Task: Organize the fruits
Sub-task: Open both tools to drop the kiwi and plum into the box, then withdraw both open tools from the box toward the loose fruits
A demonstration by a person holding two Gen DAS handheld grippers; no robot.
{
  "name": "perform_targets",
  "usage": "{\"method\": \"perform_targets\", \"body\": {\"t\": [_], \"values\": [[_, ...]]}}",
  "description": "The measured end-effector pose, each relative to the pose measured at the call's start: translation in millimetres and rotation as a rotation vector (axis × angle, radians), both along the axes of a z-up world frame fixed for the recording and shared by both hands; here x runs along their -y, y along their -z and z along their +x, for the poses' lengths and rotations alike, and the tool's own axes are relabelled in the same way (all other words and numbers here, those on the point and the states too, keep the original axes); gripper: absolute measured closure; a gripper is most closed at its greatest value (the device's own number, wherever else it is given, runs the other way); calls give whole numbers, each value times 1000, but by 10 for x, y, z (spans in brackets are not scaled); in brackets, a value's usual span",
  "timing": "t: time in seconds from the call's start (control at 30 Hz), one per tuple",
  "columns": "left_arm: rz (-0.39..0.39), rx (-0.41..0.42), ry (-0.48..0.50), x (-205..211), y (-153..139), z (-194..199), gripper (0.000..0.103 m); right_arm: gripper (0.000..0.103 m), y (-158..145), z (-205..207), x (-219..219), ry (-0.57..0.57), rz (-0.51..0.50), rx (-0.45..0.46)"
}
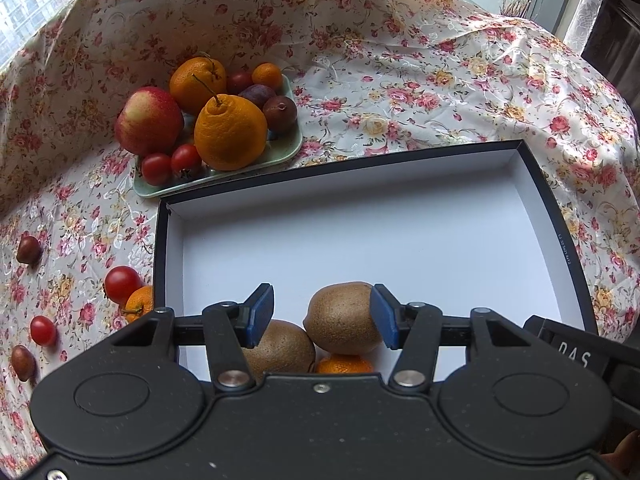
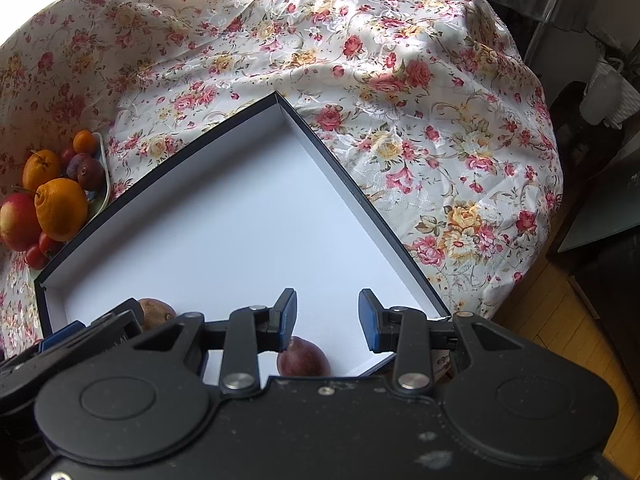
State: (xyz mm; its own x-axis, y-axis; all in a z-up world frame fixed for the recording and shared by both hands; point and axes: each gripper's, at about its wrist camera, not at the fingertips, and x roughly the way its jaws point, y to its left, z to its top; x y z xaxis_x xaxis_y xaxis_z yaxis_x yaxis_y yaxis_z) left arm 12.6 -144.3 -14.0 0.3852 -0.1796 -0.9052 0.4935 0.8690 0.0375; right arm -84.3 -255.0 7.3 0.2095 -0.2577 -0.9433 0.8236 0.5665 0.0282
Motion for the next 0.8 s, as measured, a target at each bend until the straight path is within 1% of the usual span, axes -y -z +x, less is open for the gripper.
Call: {"method": "perform_targets", "body": {"t": [0.3, 0.47, 0.67, 0.8], "values": [[-1, -5, -49, -261, -93, 131, 44, 65, -11, 147, -157, -21, 7, 0], [-8, -11, -81, -447, -163, 219, 43, 65, -33, 271, -317, -50, 4, 0], [7, -15, -137, -721, -241, 369, 43, 65, -34, 429, -523, -90, 4, -5], [0, -18, -177, -939, -296, 475, 43, 65, -52, 552, -687, -116, 6, -3]]}}
